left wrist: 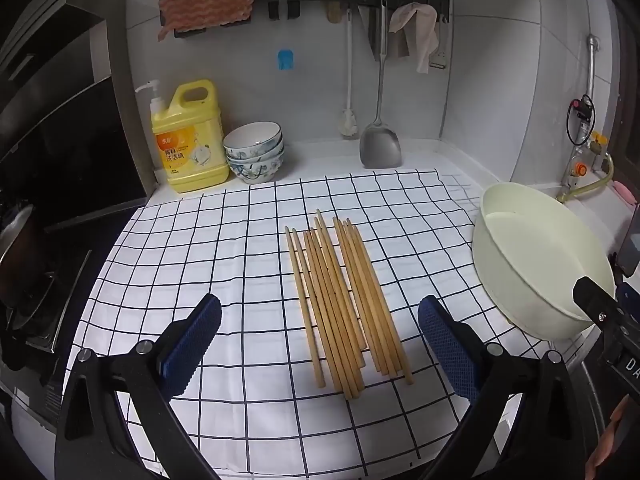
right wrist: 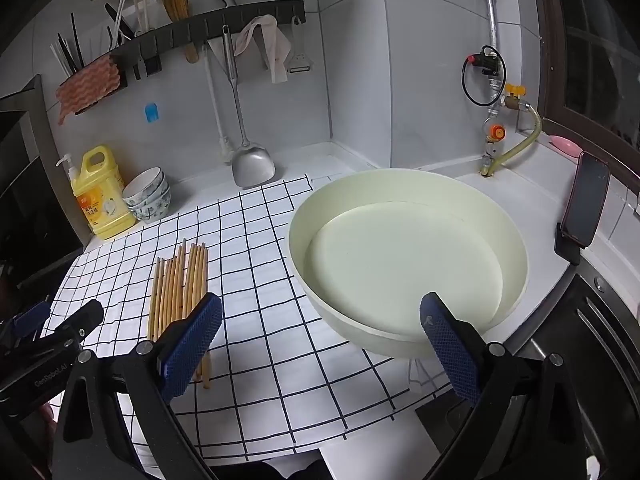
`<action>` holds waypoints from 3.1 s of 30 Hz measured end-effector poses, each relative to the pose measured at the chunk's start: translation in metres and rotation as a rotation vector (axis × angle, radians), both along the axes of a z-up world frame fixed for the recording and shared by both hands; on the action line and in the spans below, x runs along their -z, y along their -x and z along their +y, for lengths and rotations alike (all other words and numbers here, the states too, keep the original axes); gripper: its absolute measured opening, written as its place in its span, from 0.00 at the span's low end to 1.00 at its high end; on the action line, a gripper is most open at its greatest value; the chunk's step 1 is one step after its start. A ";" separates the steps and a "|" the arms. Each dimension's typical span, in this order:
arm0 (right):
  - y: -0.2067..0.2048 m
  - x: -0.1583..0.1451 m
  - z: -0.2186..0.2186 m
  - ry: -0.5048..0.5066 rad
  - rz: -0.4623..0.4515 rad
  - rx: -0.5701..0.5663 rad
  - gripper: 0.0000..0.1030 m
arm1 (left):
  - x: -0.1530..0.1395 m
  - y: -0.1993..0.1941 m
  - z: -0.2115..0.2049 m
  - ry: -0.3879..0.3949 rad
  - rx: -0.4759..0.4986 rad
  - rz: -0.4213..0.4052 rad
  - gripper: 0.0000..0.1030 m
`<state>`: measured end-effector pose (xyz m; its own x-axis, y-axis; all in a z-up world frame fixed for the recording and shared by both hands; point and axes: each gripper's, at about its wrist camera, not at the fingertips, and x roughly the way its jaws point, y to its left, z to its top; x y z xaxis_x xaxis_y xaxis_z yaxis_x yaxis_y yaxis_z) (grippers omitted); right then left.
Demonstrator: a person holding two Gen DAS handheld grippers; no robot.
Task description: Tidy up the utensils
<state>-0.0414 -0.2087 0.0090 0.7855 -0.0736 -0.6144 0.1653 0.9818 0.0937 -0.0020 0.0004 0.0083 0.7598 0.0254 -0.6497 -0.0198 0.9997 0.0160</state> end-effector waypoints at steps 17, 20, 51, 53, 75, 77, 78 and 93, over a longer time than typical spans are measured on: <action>-0.002 0.001 0.003 -0.001 0.002 0.001 0.92 | 0.002 0.001 -0.001 -0.002 0.001 -0.001 0.94; -0.002 0.001 0.001 -0.001 0.002 0.001 0.92 | 0.003 0.001 -0.001 -0.002 0.000 0.000 0.94; -0.002 0.001 0.003 -0.001 0.004 0.000 0.92 | 0.004 0.002 0.001 -0.005 0.002 -0.001 0.94; -0.002 0.002 0.002 -0.001 0.004 0.001 0.92 | 0.004 0.002 0.001 -0.004 0.001 0.000 0.94; -0.002 0.001 0.005 0.002 0.001 -0.004 0.92 | 0.004 0.001 0.000 -0.003 0.003 0.004 0.94; -0.002 0.002 0.006 -0.002 -0.004 -0.017 0.92 | 0.007 -0.001 0.002 -0.005 -0.001 0.012 0.94; -0.002 0.002 0.008 -0.001 -0.006 -0.025 0.92 | 0.008 -0.001 0.004 -0.007 -0.002 0.015 0.94; -0.018 0.032 0.052 -0.031 0.011 -0.314 0.92 | 0.057 -0.029 0.070 0.050 -0.084 0.123 0.94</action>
